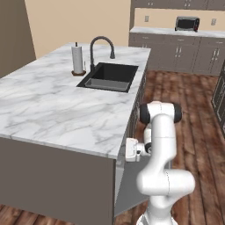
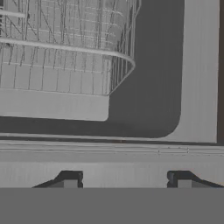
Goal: Open the dishwasher door and pull out the top rack.
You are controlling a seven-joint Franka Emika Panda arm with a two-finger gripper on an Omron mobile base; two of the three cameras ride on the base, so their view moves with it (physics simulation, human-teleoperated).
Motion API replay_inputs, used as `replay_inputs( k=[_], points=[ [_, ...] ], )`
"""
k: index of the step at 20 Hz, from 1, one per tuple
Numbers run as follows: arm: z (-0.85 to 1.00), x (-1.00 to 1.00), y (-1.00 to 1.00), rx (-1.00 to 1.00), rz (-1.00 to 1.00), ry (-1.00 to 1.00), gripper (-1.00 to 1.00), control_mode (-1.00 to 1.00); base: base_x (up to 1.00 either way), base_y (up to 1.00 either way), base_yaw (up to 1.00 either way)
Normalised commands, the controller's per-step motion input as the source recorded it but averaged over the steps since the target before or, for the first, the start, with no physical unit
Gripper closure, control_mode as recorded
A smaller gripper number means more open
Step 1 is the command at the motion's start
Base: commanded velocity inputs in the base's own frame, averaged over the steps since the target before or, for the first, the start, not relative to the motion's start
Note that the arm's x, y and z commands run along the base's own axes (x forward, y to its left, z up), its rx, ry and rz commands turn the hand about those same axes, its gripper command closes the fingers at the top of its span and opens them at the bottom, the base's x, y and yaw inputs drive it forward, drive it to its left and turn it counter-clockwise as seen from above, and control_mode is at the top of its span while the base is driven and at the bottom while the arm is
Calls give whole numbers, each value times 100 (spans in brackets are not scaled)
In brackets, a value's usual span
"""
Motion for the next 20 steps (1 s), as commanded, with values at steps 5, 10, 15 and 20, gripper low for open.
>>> replay_inputs(
  k=[5,10,15,20],
  points=[
    [-70,0,-2,0,-1,0,-100,-100,0,0,0],
    [-58,5,-2,0,-2,0,-100,-100,0,0,0],
    [-28,36,15,0,-1,0,-100,-100,0,0,0],
    [0,52,42,0,0,0,-100,-100,0,0,0]
  ],
)
